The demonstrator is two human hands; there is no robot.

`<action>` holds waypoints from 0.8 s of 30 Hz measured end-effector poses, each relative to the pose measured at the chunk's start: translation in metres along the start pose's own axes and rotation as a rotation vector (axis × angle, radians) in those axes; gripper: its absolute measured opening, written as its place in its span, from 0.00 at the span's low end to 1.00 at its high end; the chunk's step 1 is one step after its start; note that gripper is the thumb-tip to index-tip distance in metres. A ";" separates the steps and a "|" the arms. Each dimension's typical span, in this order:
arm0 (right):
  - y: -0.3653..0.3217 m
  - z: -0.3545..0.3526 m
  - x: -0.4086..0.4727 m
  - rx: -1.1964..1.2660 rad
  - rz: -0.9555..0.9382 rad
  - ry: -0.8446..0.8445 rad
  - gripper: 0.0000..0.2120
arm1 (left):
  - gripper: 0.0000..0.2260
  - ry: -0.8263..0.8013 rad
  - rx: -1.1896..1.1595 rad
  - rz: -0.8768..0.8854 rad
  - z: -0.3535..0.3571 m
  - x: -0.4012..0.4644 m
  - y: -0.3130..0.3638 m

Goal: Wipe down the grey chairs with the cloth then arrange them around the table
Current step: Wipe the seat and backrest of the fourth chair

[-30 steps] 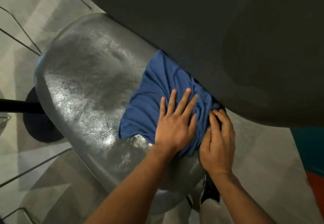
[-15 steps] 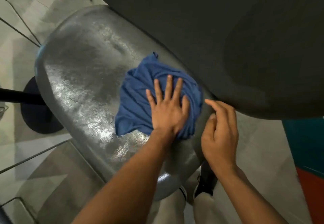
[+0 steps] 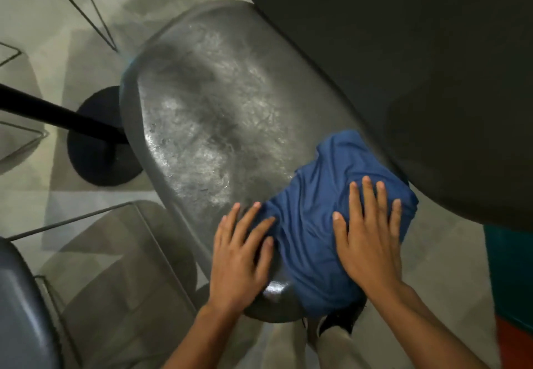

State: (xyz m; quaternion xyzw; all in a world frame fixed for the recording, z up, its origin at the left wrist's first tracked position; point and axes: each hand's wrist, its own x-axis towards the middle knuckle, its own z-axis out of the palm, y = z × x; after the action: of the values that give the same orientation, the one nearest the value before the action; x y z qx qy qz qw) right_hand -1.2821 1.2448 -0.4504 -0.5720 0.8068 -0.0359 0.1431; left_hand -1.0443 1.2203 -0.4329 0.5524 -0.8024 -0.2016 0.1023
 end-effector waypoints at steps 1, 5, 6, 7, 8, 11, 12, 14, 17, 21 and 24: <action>-0.002 0.001 0.006 -0.044 0.001 -0.006 0.33 | 0.19 -0.003 0.053 -0.077 -0.007 0.006 -0.017; -0.010 0.003 0.041 -0.120 -0.005 -0.015 0.34 | 0.24 -0.052 0.179 -0.369 -0.020 0.044 -0.071; -0.013 0.004 0.052 -0.132 -0.012 -0.018 0.34 | 0.25 -0.055 0.183 -0.416 -0.021 0.053 -0.080; -0.016 0.006 0.064 -0.144 -0.018 -0.021 0.34 | 0.25 -0.051 0.181 -0.450 -0.023 0.062 -0.088; -0.020 0.007 0.076 -0.155 -0.020 -0.021 0.34 | 0.24 -0.038 0.171 -0.474 -0.024 0.070 -0.095; -0.031 0.012 0.106 -0.170 -0.010 -0.031 0.35 | 0.25 0.052 0.115 -0.532 -0.026 0.097 -0.112; -0.033 0.013 0.112 -0.172 -0.011 -0.029 0.35 | 0.24 0.096 0.096 -0.562 -0.026 0.107 -0.117; -0.035 0.016 0.121 -0.177 -0.028 -0.022 0.35 | 0.25 0.184 0.039 -0.657 -0.028 0.127 -0.126; -0.044 0.017 0.138 -0.182 -0.066 -0.032 0.35 | 0.25 0.252 0.021 -0.756 -0.026 0.143 -0.132; -0.087 0.021 0.182 -0.129 -0.098 -0.011 0.34 | 0.26 0.273 0.078 -0.760 -0.019 0.143 -0.130; -0.133 0.026 0.226 -0.067 -0.161 0.026 0.31 | 0.26 0.291 0.106 -0.759 -0.016 0.143 -0.133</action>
State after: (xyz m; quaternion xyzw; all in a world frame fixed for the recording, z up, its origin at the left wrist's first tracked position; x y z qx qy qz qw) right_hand -1.2226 0.9912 -0.4889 -0.6389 0.7608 -0.0276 0.1103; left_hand -0.9787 1.0434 -0.4850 0.8365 -0.5278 -0.1034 0.1044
